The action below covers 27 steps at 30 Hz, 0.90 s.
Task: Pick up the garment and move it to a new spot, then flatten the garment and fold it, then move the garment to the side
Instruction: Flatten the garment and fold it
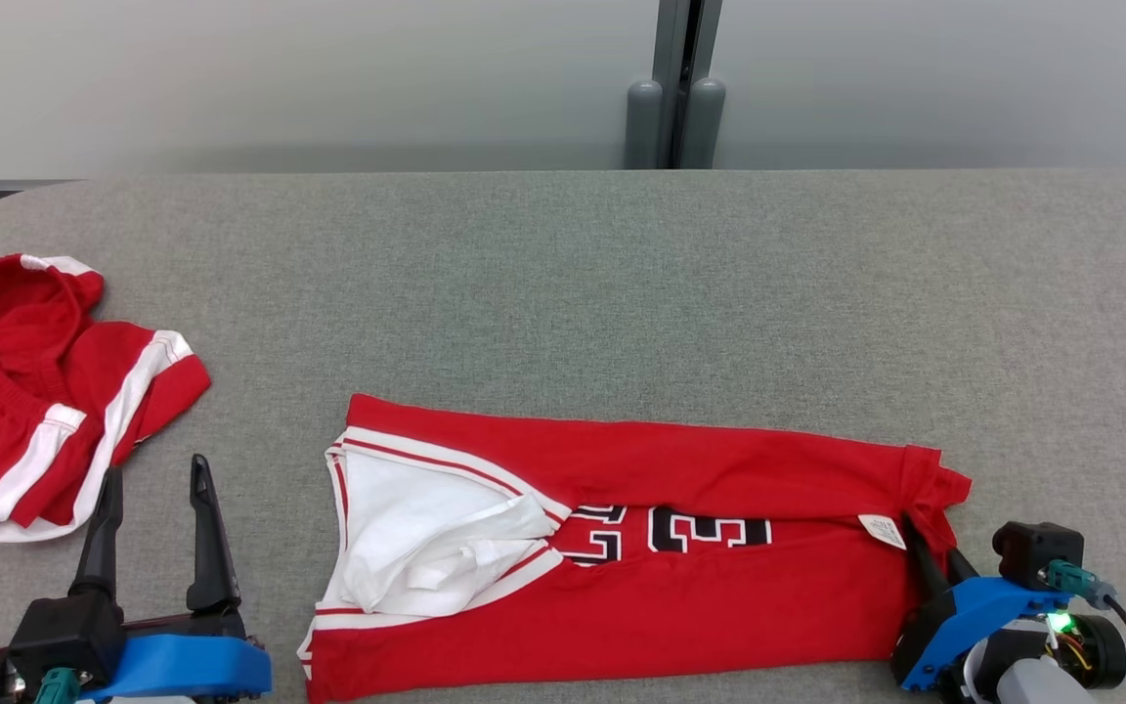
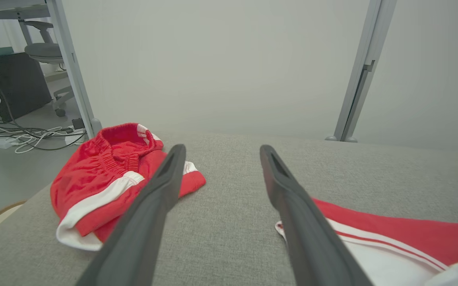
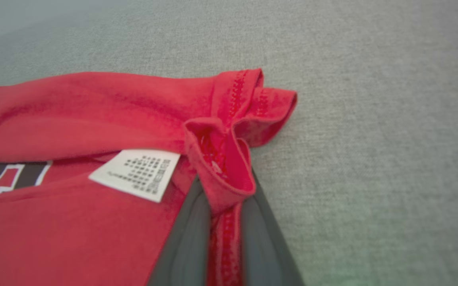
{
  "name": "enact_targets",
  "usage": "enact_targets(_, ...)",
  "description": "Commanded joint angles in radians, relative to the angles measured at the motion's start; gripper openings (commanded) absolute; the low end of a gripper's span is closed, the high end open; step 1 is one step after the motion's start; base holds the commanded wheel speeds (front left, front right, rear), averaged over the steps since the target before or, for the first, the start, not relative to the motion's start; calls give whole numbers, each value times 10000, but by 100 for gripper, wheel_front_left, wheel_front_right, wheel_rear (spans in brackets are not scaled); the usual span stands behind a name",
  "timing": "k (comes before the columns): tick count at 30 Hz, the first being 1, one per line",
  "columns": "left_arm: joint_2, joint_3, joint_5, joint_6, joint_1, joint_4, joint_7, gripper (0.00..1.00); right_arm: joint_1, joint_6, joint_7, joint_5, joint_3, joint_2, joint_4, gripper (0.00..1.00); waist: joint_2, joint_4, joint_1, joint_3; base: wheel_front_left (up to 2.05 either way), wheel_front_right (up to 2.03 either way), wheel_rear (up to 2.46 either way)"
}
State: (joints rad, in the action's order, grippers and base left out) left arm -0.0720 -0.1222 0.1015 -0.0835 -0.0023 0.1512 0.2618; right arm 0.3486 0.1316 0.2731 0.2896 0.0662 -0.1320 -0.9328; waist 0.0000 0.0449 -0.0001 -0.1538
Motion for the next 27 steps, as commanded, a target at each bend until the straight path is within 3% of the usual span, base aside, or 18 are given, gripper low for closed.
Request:
enact_targets(1, 24, -92, -83, -32, -133, 13, 44, 100, -78, -19, -172, 60, 40, -51, -290, 0, 0, -6, 1, 11, 0, 0, 0)
enact_targets(18, 189, -192, -427, -172, 66, 4, 44, 100, 235, -18, -86, 3, -1627, -1836, 607, 0, 0, -266, 1, 185, 0, 0, 0)
enact_targets(21, 193, -249, -452, -189, 99, 1, 44, 100, 298, -16, -86, -75, -1679, -1908, 706, 0, 0, -304, 1, 205, 0, 0, 0)
enact_targets(27, 201, -312, -470, -198, 161, 54, 44, 100, 240, -10, -87, 64, -1283, -1378, 1357, 0, 0, -362, 1, 249, 0, 0, 0)
